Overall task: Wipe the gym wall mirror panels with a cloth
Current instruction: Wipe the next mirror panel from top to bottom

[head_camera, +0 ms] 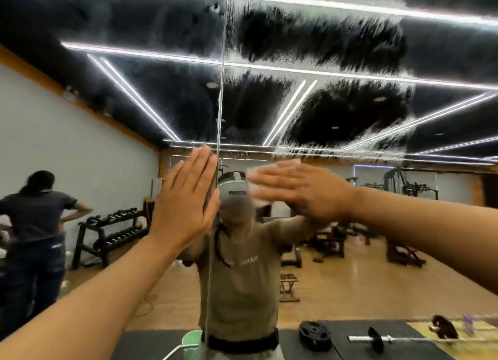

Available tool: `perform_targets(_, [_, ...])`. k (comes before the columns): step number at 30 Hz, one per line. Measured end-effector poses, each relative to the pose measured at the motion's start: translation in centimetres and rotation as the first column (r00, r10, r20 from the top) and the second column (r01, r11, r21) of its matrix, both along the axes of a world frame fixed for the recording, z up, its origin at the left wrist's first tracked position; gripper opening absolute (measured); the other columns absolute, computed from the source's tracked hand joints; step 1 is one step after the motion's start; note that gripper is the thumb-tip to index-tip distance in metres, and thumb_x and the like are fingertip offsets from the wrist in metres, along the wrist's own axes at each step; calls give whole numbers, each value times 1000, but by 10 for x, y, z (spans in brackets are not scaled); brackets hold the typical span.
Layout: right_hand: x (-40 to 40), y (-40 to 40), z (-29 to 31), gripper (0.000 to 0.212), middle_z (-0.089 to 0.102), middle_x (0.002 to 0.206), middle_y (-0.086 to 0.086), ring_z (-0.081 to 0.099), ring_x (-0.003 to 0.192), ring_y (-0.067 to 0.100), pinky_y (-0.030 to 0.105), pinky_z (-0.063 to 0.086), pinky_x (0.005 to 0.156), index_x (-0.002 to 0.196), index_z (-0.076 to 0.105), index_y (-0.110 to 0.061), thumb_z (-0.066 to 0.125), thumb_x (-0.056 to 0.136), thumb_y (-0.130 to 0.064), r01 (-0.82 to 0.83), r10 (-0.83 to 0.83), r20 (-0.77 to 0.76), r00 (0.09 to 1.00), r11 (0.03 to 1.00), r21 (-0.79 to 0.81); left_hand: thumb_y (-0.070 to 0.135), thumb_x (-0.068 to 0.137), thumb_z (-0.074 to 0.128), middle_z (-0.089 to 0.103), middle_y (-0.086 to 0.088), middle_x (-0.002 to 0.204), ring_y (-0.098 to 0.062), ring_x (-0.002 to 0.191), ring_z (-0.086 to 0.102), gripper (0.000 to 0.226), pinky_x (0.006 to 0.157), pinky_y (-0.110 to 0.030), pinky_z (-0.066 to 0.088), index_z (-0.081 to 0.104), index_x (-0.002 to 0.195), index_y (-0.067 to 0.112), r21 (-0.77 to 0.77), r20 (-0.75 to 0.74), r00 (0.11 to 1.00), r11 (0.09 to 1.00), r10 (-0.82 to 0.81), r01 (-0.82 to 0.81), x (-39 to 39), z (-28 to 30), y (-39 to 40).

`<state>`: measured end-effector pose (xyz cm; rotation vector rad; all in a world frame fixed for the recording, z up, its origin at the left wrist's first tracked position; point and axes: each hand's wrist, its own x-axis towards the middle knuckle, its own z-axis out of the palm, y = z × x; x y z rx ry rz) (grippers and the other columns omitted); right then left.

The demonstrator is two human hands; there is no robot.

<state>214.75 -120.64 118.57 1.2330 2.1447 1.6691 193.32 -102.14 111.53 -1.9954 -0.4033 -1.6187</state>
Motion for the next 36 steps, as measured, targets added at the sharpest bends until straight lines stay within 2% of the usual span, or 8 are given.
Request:
perform_targets(3, [-22,16,54,59,27,161,5,26,149,23,49,27,118,152,35,-21,45,95,-11,33,17,-229,973,977,212,39,99,33,21,-8,163,-21,151,17,63,121,-39,16,26,155,10,76,-64,997,996,48,-43,-10,5,7])
perform_targets(8, [-68,49,71,66,14,165,7,9,152,24,43,7,124,155,29,-20,38,91,-5,106,198,-618,761,902,419,38,101,31,20,-12,163,-26,151,17,63,119,-47,25,26,155,6,145,-93,992,987,83,-69,-15,4,13])
perform_targets(12, [-68,62,-9,67,20,164,5,9,153,20,38,5,124,153,33,-20,50,94,5,-37,272,-510,816,905,423,38,101,31,20,-13,163,-26,151,18,63,119,-48,24,25,155,6,138,-90,996,990,28,-16,-12,2,18])
perform_targets(17, [-48,22,-128,65,22,163,1,14,152,21,38,5,124,154,33,-21,41,90,-8,-42,81,-349,933,992,118,35,101,31,20,-12,163,-25,152,16,61,120,-46,22,25,155,7,154,-84,996,988,-6,19,-12,1,22])
perform_targets(22, [-25,7,-119,73,16,165,-6,11,152,14,35,3,124,155,28,-29,53,89,-9,67,-75,-80,994,993,-93,34,101,32,21,-12,163,-25,152,17,61,122,-43,17,26,155,7,165,-69,997,986,-19,30,-11,0,21])
perform_targets(27, [-47,34,-11,65,26,161,2,21,150,20,46,20,122,152,34,-25,48,90,-12,-17,54,-292,955,992,126,34,101,32,21,-12,163,-24,152,16,60,122,-41,16,27,155,7,164,-50,998,986,-30,38,-10,-2,24])
perform_targets(31, [-76,55,62,57,25,162,6,18,151,23,49,14,122,151,37,-19,36,95,-12,51,160,-525,836,929,365,34,101,33,22,-12,163,-24,152,17,60,122,-42,16,27,155,7,164,-50,997,985,-54,62,-10,-2,24])
perform_targets(36, [-91,76,6,53,20,164,3,10,152,21,45,9,123,153,34,-25,35,101,-14,20,335,-636,695,875,483,30,102,35,24,-10,162,-23,151,18,57,123,-41,16,28,154,8,139,-48,991,982,-123,129,-12,0,24])
